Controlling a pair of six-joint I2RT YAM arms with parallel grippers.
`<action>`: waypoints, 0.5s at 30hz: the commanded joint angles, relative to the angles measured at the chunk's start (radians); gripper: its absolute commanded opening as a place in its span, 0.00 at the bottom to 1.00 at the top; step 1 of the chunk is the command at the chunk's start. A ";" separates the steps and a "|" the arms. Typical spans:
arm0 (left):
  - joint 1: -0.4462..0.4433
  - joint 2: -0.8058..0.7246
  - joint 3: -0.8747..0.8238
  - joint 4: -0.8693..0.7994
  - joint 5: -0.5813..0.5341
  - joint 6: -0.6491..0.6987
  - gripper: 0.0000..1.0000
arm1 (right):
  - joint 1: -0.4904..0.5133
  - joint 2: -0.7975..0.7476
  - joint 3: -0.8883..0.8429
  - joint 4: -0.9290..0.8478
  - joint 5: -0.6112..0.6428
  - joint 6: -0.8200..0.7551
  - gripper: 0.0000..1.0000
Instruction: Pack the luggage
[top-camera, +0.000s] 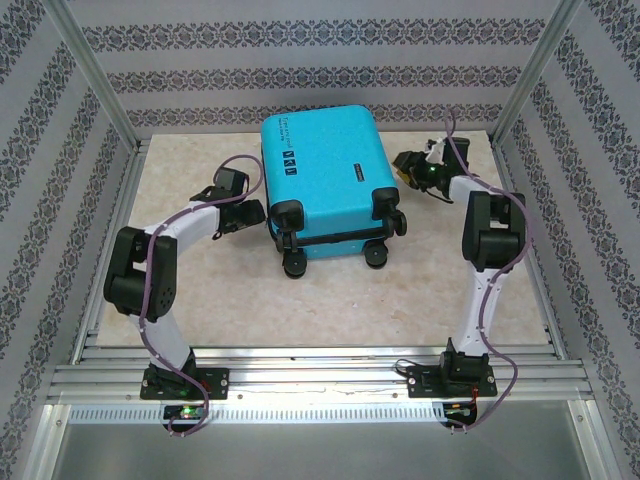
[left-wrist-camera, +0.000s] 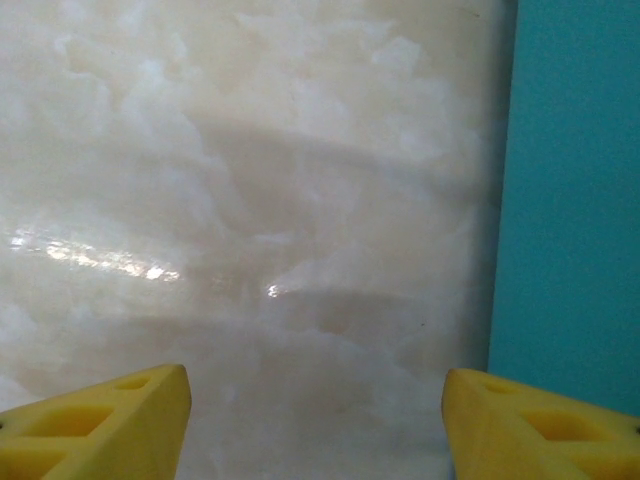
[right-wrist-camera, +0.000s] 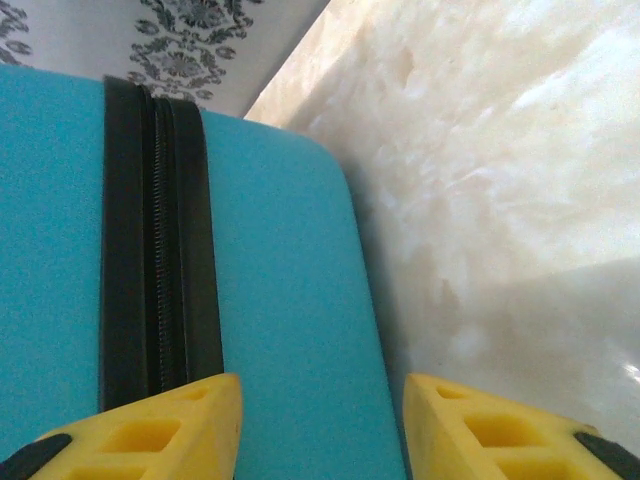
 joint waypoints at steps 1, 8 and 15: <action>-0.042 -0.002 -0.008 0.071 0.029 -0.047 0.67 | 0.056 0.037 0.082 -0.067 -0.046 -0.058 0.46; -0.163 -0.041 -0.085 0.132 0.000 -0.131 0.67 | 0.137 0.105 0.224 -0.223 -0.146 -0.191 0.45; -0.363 -0.134 -0.193 0.232 -0.114 -0.269 0.67 | 0.252 0.137 0.394 -0.591 -0.181 -0.496 0.45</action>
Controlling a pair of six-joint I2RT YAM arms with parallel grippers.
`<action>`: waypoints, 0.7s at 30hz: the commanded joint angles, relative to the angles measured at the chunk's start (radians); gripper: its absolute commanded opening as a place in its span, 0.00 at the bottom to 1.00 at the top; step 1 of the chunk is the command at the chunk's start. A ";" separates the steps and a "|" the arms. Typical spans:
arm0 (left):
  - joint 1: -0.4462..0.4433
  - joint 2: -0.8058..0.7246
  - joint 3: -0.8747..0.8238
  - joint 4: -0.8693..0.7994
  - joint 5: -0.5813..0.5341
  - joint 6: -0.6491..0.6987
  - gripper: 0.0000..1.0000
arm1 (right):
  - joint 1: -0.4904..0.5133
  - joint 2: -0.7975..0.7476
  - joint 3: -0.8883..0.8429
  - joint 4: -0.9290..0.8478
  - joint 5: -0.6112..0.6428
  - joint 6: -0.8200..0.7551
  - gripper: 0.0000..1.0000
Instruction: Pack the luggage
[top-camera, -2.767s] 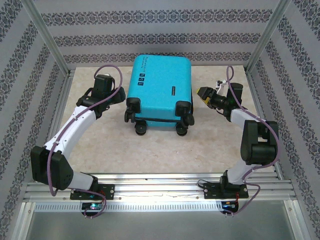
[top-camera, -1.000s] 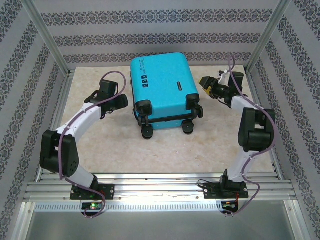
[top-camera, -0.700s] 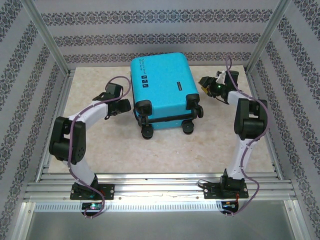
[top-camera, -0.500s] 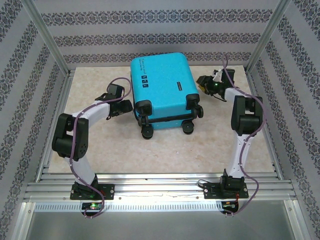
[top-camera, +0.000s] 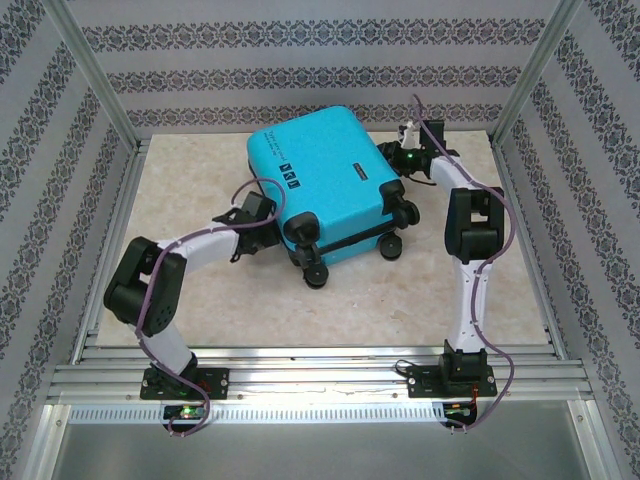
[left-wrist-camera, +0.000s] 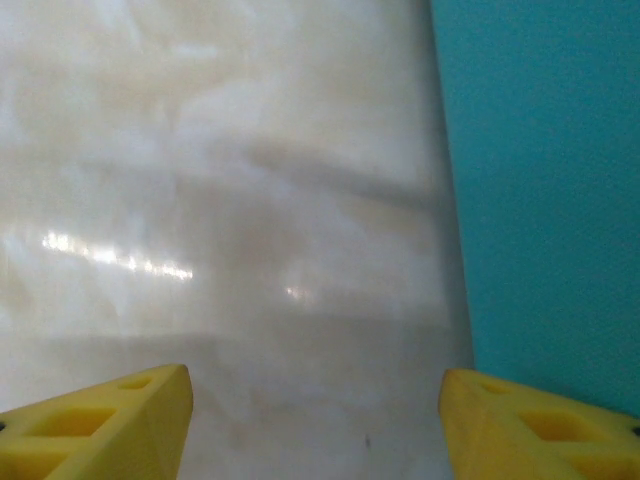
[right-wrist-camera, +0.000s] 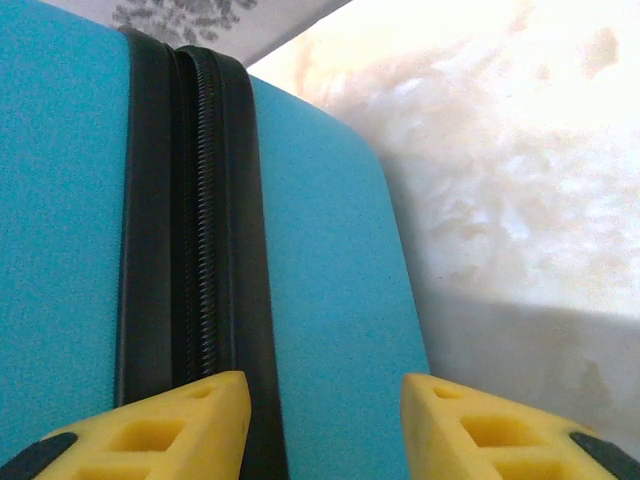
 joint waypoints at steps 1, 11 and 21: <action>-0.172 -0.066 -0.041 0.194 0.025 -0.108 0.67 | 0.155 0.002 0.041 -0.254 -0.199 -0.209 0.45; -0.491 -0.218 -0.123 0.200 -0.310 -0.206 0.68 | 0.088 0.116 0.390 -0.441 -0.204 -0.238 0.46; -0.498 -0.362 -0.102 0.008 -0.386 -0.103 0.72 | -0.071 0.126 0.626 -0.422 -0.119 -0.068 0.56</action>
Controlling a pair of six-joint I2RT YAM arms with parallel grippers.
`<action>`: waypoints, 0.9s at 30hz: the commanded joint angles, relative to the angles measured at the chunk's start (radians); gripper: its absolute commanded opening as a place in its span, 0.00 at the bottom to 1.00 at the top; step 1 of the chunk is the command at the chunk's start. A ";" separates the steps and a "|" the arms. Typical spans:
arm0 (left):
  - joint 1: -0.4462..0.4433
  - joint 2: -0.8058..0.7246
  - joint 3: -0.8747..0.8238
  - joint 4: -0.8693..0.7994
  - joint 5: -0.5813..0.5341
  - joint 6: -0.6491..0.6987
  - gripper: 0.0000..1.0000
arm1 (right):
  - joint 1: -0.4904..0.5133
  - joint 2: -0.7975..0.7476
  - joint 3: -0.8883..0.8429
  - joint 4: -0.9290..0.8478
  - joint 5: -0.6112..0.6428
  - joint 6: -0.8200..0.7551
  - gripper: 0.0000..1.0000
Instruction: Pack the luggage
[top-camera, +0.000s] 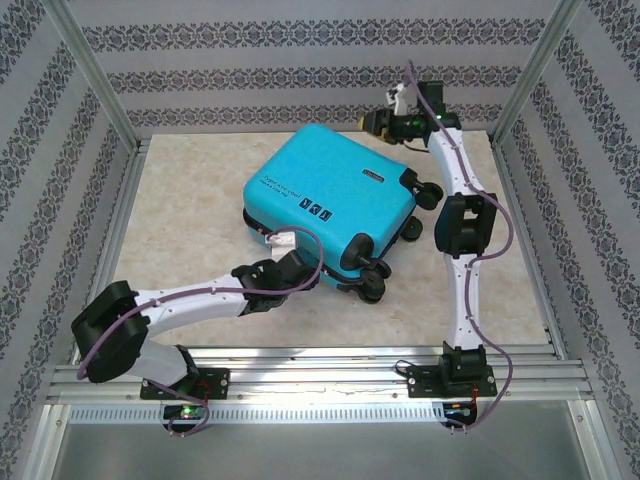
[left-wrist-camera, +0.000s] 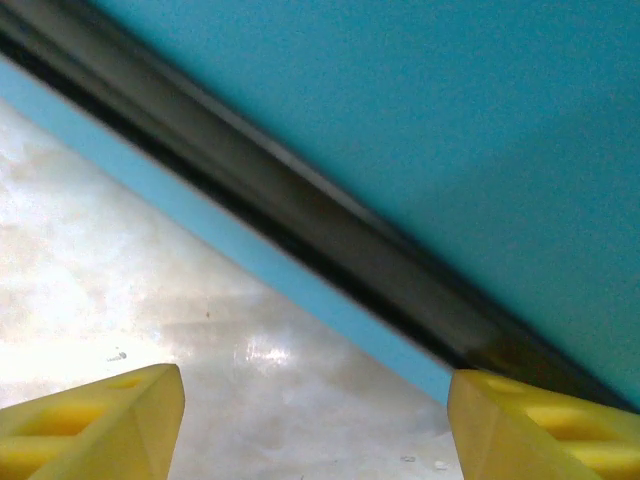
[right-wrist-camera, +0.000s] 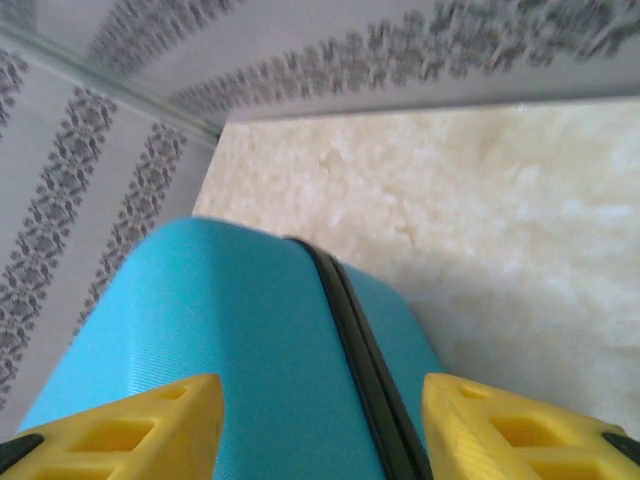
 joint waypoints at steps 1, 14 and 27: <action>0.003 -0.094 0.061 -0.054 -0.102 0.069 0.73 | -0.091 -0.050 -0.006 -0.017 0.012 0.062 0.56; 0.505 -0.177 0.271 -0.210 0.363 0.423 0.82 | -0.305 -0.622 -0.836 0.480 0.003 0.226 0.65; 0.925 0.245 0.529 -0.071 0.727 0.392 0.81 | -0.396 -1.175 -1.522 0.717 0.063 0.347 0.76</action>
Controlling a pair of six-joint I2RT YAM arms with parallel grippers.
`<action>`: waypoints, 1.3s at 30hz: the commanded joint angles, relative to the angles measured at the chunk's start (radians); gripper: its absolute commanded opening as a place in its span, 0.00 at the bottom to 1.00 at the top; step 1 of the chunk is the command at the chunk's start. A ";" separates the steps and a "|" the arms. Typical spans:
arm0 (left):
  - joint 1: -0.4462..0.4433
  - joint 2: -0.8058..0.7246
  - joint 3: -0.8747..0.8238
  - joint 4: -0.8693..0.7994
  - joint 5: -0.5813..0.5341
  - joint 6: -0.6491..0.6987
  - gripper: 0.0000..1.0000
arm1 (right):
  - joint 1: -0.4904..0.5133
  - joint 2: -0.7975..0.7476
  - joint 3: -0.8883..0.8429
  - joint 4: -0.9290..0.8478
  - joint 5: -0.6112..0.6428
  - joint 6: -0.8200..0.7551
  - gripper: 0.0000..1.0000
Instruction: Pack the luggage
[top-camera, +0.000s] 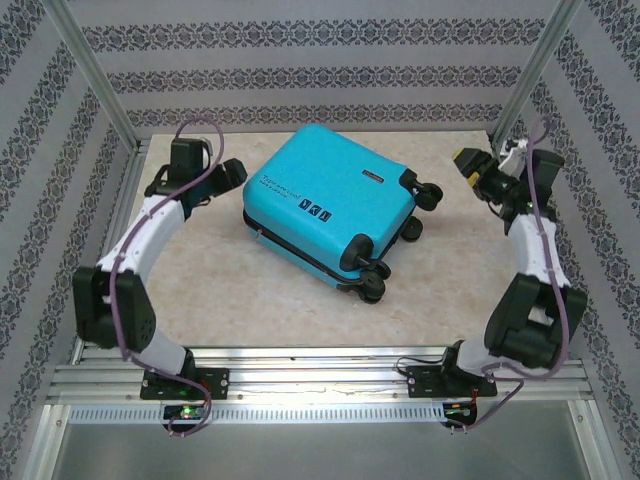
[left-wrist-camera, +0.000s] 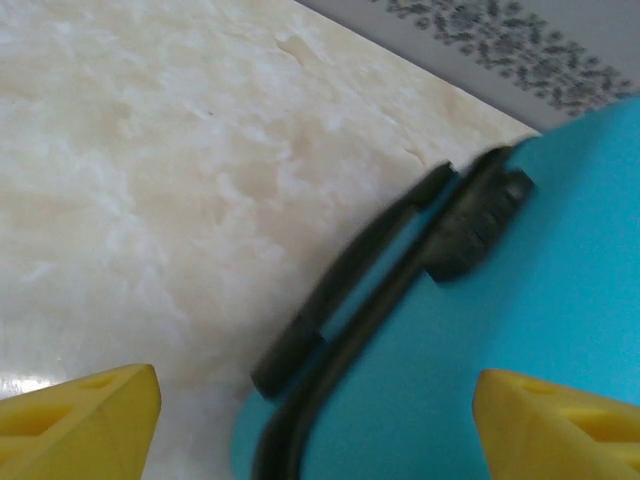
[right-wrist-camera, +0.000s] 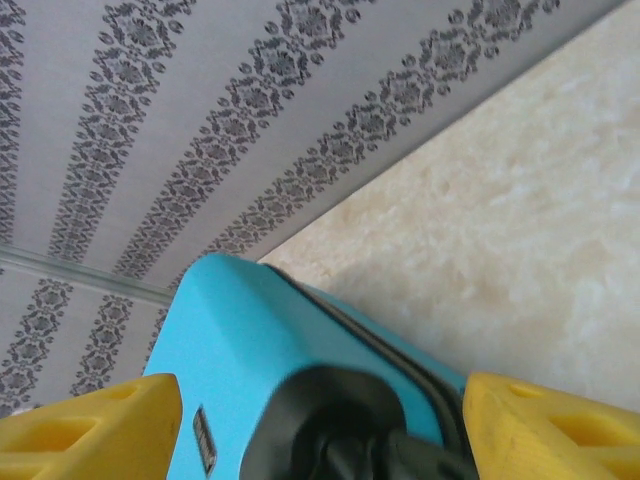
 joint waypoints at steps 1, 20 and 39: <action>0.048 0.100 0.074 0.057 0.106 -0.009 0.80 | 0.009 -0.136 -0.113 0.058 0.036 0.017 0.78; 0.044 0.512 0.292 0.094 0.270 -0.081 0.74 | 0.253 -0.334 -0.583 0.298 0.094 0.034 0.87; 0.016 0.320 -0.092 0.323 0.296 -0.181 0.72 | 0.427 0.180 -0.502 1.011 0.001 0.218 0.86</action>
